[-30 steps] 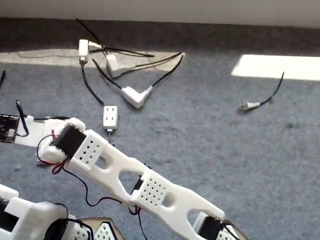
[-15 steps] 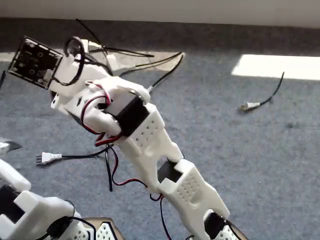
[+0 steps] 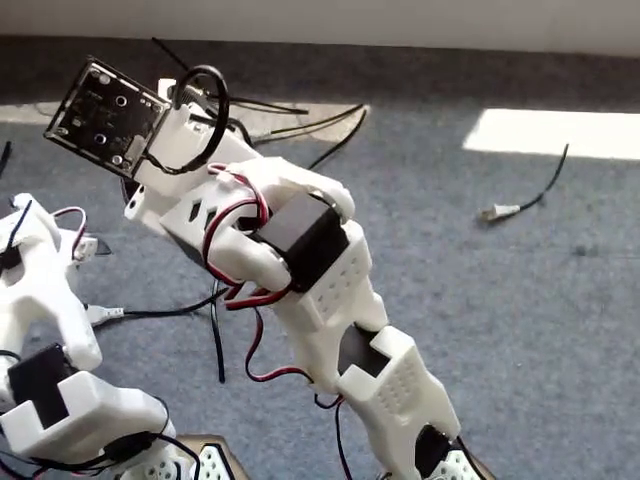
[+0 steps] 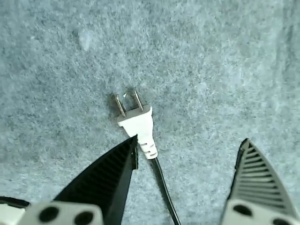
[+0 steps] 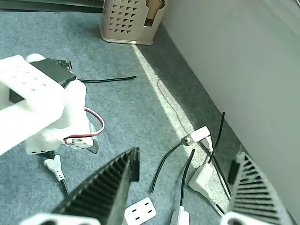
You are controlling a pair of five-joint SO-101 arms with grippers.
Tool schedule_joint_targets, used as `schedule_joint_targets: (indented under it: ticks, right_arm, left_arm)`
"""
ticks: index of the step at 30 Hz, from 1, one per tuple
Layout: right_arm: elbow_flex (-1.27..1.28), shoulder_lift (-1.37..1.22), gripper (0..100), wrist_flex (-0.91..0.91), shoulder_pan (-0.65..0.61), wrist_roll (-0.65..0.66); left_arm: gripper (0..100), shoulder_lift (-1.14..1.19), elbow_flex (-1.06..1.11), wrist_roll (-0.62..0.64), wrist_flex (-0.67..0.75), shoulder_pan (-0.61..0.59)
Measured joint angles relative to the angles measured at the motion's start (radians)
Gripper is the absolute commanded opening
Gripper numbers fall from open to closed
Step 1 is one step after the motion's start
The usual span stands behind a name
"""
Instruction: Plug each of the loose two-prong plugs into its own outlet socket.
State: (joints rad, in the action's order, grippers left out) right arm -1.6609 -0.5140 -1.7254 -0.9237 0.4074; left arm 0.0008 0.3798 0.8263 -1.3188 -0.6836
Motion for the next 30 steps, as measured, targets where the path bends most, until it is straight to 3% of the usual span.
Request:
schedule_joint_targets:
  ticks: [16,22,30]
  right_arm:
    - [0.000,0.000,30.0,0.000,-0.002,0.000]
    - [0.000,0.000,30.0,0.000,-0.002,0.000]
    - [0.000,0.000,30.0,0.000,-0.002,0.000]
  left_arm:
    - [33,0.000,0.176,0.009,0.175,0.002]
    - [33,-0.005,0.227,0.014,0.316,0.008]
    - [33,-0.009,0.247,-0.031,0.344,-0.002]
